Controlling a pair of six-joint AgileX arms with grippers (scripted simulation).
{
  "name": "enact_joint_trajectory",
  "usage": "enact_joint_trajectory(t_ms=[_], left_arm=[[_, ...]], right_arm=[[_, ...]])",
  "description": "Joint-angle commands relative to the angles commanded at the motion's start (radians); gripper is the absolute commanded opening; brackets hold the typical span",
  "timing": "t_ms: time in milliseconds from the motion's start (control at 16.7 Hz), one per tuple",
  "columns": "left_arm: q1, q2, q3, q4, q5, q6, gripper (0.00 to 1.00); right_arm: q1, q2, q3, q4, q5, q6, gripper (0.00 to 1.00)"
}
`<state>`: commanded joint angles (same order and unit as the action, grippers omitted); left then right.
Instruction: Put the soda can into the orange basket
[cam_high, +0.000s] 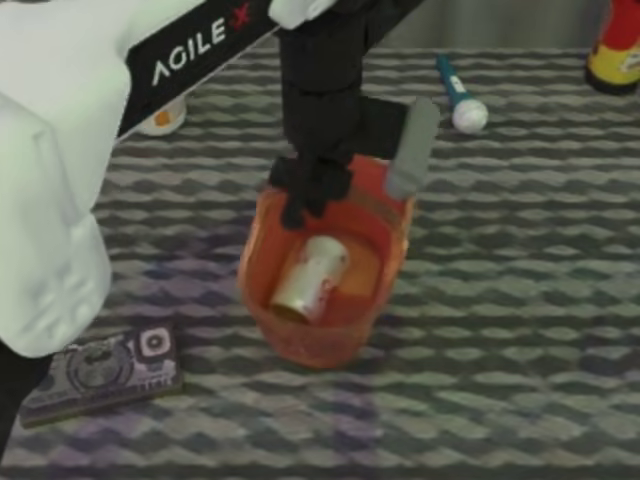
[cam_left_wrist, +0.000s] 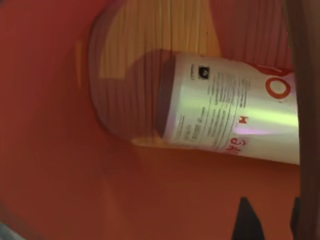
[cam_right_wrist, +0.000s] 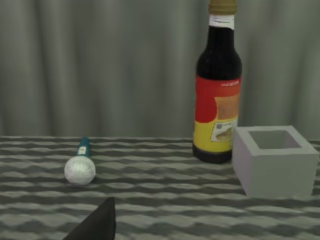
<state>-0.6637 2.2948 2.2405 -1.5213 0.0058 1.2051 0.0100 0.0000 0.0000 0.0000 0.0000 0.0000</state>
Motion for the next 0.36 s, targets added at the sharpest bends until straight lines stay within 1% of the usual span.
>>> enact_joint_trajectory(t_ms=[240,360], left_arm=[[0.029,-0.004,0.112,-0.114,-0.002,0.021,0.00],[0.036,-0.006,0.132,-0.134,-0.002,0.024,0.00]], right_arm=[[0.000,0.000,0.000,0.000,0.000,0.000,1.00],[0.000,0.000,0.000,0.000,0.000,0.000,1.00]])
